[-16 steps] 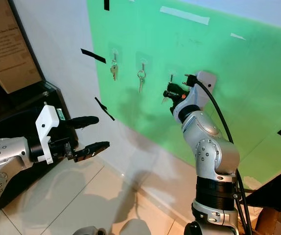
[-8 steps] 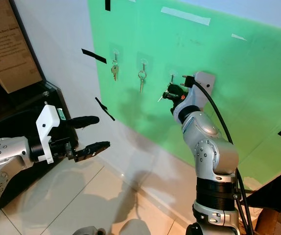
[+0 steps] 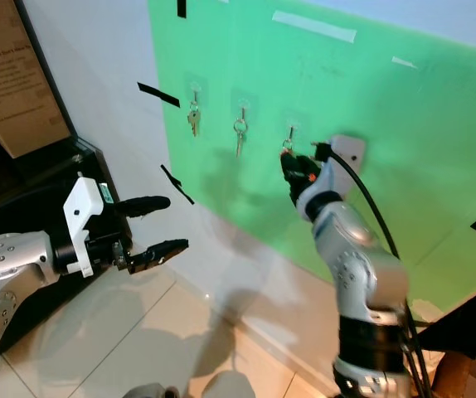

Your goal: Hang keys on a hook

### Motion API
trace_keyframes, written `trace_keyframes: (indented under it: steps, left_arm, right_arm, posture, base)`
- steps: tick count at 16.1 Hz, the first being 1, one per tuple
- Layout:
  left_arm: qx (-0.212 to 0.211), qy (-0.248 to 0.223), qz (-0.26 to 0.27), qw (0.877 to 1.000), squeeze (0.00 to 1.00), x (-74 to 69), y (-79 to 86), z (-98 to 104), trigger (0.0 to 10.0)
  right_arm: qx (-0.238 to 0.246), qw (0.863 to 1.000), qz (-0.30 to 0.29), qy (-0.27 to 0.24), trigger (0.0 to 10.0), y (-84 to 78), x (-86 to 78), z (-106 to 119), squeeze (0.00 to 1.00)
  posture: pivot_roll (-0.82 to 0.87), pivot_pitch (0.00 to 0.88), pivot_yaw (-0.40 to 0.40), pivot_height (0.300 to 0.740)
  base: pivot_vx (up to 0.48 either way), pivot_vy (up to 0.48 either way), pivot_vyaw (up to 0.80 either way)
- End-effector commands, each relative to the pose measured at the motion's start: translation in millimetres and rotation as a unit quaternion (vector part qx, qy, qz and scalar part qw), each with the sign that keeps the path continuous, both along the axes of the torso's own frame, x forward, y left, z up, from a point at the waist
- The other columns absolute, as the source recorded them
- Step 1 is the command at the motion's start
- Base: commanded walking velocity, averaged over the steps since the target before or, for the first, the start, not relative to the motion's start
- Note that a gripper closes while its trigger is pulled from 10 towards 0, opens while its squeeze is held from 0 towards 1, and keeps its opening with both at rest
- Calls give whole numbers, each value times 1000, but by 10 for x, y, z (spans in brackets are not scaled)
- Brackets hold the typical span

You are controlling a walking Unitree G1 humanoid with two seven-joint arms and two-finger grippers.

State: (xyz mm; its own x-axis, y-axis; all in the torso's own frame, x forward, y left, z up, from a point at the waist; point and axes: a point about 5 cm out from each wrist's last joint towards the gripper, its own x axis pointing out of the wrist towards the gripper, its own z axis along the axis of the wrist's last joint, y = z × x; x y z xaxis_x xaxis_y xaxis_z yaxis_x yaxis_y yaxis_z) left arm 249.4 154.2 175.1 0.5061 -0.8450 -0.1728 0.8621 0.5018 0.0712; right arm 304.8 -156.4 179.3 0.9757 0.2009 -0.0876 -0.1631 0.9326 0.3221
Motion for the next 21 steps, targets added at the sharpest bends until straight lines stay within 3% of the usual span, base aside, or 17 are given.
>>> trace_keyframes:
  steps: [1, 4, 5, 7, 9, 14, 21]
  left_arm:
    - [-4, -7, 4, 1000, 0, 10, -1, 24, 10000]
    - [-16, -6, 53, 998, 0, 24, 70, -45, 10000]
    - [4, -10, 119, 993, 0, 63, 173, -151, 10000]
    - [31, -7, 217, 976, 0, 109, 286, -309, 10000]
    - [48, -27, 277, 959, 0, 149, 277, -414, 10000]
    - [65, -64, 303, 949, 0, 231, 174, -467, 10000]
    - [49, -73, 296, 951, 0, 313, 55, -522, 10000]
  right_arm:
    - [5, 999, 11, -35, 10000, -7, -38, 98, 1000]
    - [-48, 997, 19, -49, 10000, -30, -112, -8, 1000]
    - [-64, 997, 9, -33, 10000, -17, -141, -179, 1000]
    - [-47, 999, 2, -5, 10000, 75, -202, -414, 1000]
    - [-19, 999, -2, 39, 10000, 191, -265, -636, 1000]
    - [-22, 997, -37, 58, 10000, 144, -336, -822, 1000]
    - [-16, 996, -65, 57, 10000, 23, -423, -825, 1000]
  posture:
    - [58, 0, -33, 740]
    - [57, 0, -35, 740]
    - [50, 0, -36, 740]
    - [45, 0, -32, 740]
    - [32, 0, -30, 740]
    - [-10, 0, 12, 740]
    - [-66, 0, 48, 740]
  base:
    - [0, 0, 0]
    - [0, 0, 0]
    - [0, 0, 800]
    - [0, 0, 800]
    - [0, 0, 800]
    - [0, 0, 800]
    - [0, 0, 800]
